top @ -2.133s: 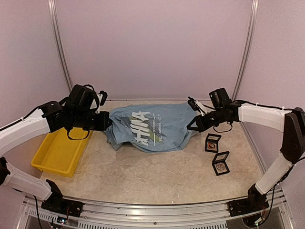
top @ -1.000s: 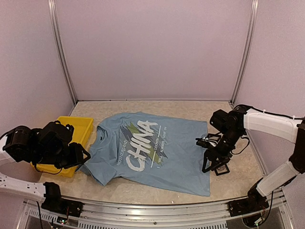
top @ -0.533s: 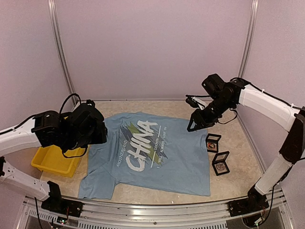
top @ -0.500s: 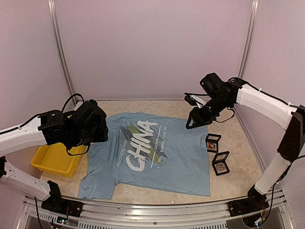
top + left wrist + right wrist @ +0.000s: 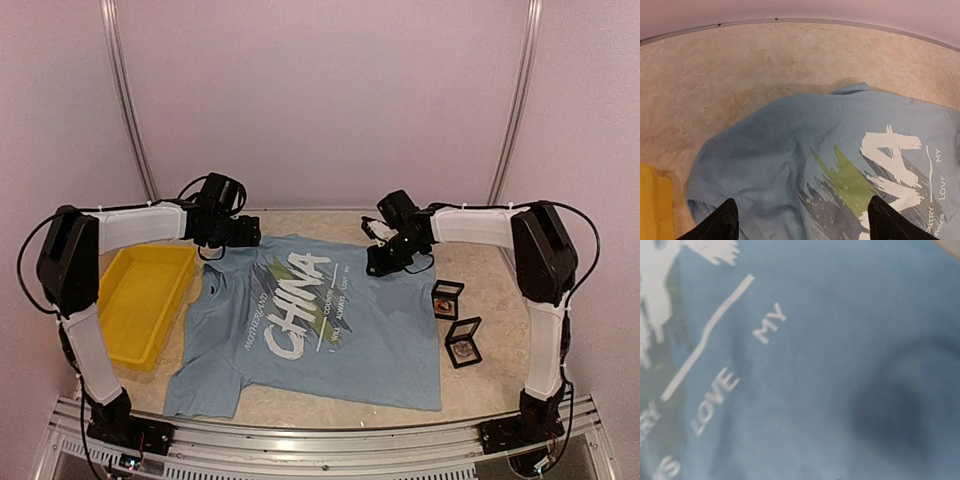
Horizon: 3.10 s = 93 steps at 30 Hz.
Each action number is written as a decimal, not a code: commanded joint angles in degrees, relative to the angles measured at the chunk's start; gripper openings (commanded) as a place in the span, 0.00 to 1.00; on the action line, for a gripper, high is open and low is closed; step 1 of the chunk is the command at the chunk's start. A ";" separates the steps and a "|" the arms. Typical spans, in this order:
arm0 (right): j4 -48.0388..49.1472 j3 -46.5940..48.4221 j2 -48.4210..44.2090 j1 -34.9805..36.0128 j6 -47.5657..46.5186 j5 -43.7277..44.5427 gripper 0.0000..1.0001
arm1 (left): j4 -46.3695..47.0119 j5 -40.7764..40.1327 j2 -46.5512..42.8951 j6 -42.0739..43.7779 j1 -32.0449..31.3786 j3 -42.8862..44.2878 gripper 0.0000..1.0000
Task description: Pin the brooch onto the clothing
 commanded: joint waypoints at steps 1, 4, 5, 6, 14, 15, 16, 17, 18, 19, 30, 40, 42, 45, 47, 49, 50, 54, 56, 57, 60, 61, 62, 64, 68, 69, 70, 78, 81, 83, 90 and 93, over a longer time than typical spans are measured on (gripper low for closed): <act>4.04 1.74 3.66 0.61 -1.46 0.48 0.26 | 0.61 13.60 13.35 12.58 5.02 14.32 0.86; 4.33 1.56 5.45 0.62 -1.38 -0.92 0.26 | -1.61 17.23 23.65 14.56 7.52 24.83 0.86; 4.40 1.47 5.85 0.57 -1.22 -1.34 0.26 | -4.14 15.62 26.43 14.65 7.92 29.26 0.86; 4.50 1.35 6.19 0.60 -1.11 -1.74 0.26 | -7.49 14.67 31.27 15.08 8.35 34.40 0.87; 4.77 -0.55 7.78 0.61 -0.30 -2.26 0.27 | -13.08 17.72 43.55 14.49 10.28 42.17 0.91; 4.82 -0.57 7.97 0.61 -0.13 -2.08 0.27 | -12.34 18.54 42.85 14.30 10.19 39.62 0.89; 4.90 -0.57 8.09 0.55 0.01 -1.87 0.27 | -11.54 19.49 41.57 13.86 10.18 37.49 0.85; 4.99 -0.57 8.25 0.56 0.25 -1.57 0.27 | -10.01 21.04 40.51 13.41 10.15 34.68 0.79; 5.22 -0.65 8.42 0.59 0.28 -1.36 0.26 | -8.21 22.40 38.79 13.01 10.09 31.80 0.69; 5.44 -0.64 8.60 0.54 0.40 -1.31 0.26 | -6.16 23.34 37.33 12.61 9.98 28.83 0.59; 4.69 -0.20 9.66 0.56 -0.63 0.02 0.27 | -1.27 18.73 18.46 12.59 4.07 17.78 0.00; 4.98 -2.59 8.58 0.44 -0.21 0.52 0.27 | -9.69 11.19 4.11 13.76 -8.63 3.93 0.00; 4.64 -2.38 8.52 0.34 -0.18 0.54 0.27 | -12.43 13.99 3.03 15.03 -11.99 1.55 0.00; 4.33 -2.46 7.52 -0.04 -0.08 0.59 0.27 | -17.97 19.59 3.41 18.58 -17.20 -0.65 0.08; 4.34 -2.59 6.39 -0.37 -0.12 0.55 0.28 | -21.01 23.96 4.12 20.61 -20.24 -1.35 0.29; 3.97 -2.41 5.19 -0.60 -0.44 0.49 0.28 | -21.87 27.93 3.81 21.66 -21.74 -1.31 0.47; 3.36 -2.35 4.57 -0.61 -0.77 0.50 0.29 | -21.79 29.15 3.14 23.13 -21.74 -1.26 0.54; 0.50 -2.10 1.45 -0.79 -2.96 0.71 0.31 | -23.16 34.62 -0.75 26.49 -18.11 1.59 0.71; -1.30 -2.29 -0.54 -0.84 -4.25 0.73 0.31 | -23.07 35.67 -1.93 26.80 -15.50 3.60 0.71; -2.27 -2.28 -1.42 -0.84 -4.96 0.77 0.31 | -22.62 35.53 -2.31 26.59 -13.98 4.18 0.71; -4.20 -2.03 -4.20 -0.71 -8.19 -0.62 0.32 | -21.36 32.94 -2.60 25.79 -9.65 4.18 0.70; -3.82 -2.25 -4.92 -0.41 -9.57 -2.52 0.32 | -20.69 31.88 -1.81 25.05 -8.31 3.78 0.70; -2.70 -2.54 -5.46 0.08 -10.74 -4.99 0.32 | -19.66 32.43 -1.25 24.06 -6.81 3.17 0.70; 0.85 -2.90 -5.42 1.45 -11.45 -11.80 0.35 | -16.80 34.88 -0.05 22.27 -4.43 1.55 0.69; 5.45 1.63 -0.08 4.38 -8.13 -19.79 0.37 | -11.51 35.95 2.24 20.40 -3.77 -1.05 0.72; 5.60 3.36 1.94 4.81 -6.90 -20.03 0.37 | -10.47 34.14 2.51 19.98 -3.96 -1.50 0.73; 5.65 4.91 3.63 5.12 -5.35 -20.28 0.36 | -9.57 32.38 2.84 18.63 -3.90 -1.69 0.74; 7.44 7.71 10.98 5.67 0.17 -25.52 0.42 | -5.01 32.09 8.02 14.36 -1.43 -1.80 0.72; 7.93 7.56 12.65 6.15 0.27 -29.61 0.45 | -5.28 32.04 10.51 14.96 -1.63 -0.47 0.72; 10.02 6.84 13.08 6.23 1.53 -34.32 0.44 | -4.91 32.95 11.93 14.95 -1.98 0.11 0.72; 12.93 7.13 12.42 6.27 2.48 -40.75 0.01 | -4.98 34.46 13.05 15.37 -3.27 1.55 0.18; 12.34 7.92 11.98 6.25 2.03 -40.33 0.00 | -4.85 33.89 10.63 15.74 -3.24 1.05 0.00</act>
